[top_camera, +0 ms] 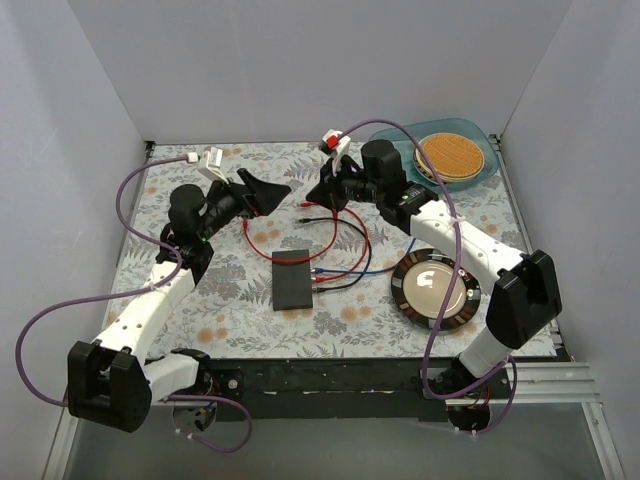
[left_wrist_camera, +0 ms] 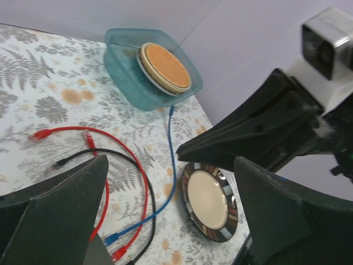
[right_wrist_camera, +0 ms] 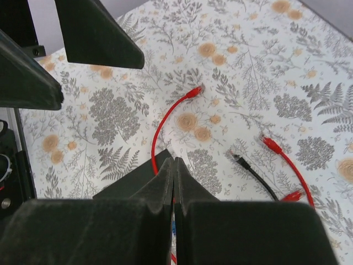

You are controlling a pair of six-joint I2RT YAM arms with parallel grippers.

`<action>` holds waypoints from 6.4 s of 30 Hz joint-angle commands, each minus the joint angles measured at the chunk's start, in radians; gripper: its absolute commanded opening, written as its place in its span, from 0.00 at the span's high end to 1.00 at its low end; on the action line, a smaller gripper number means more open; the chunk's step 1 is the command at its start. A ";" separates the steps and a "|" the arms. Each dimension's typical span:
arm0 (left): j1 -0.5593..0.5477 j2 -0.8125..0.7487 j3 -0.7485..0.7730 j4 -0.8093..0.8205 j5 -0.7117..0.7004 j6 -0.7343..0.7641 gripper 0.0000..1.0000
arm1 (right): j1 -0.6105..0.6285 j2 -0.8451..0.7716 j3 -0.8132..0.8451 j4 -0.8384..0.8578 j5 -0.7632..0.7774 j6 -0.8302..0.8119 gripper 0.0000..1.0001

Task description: Insert the plug into the switch port

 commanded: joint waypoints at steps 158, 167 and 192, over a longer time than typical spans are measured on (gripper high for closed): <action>-0.135 0.222 -0.046 0.255 0.028 -0.235 0.34 | 0.067 -0.045 -0.301 0.373 -0.007 0.232 0.99; -0.132 0.125 -0.069 0.195 -0.078 -0.161 0.02 | 0.067 -0.181 -0.402 0.276 -0.003 0.012 0.99; -0.154 0.172 -0.116 0.436 0.211 -0.107 0.39 | 0.067 -0.296 -0.453 0.230 0.037 -0.087 0.99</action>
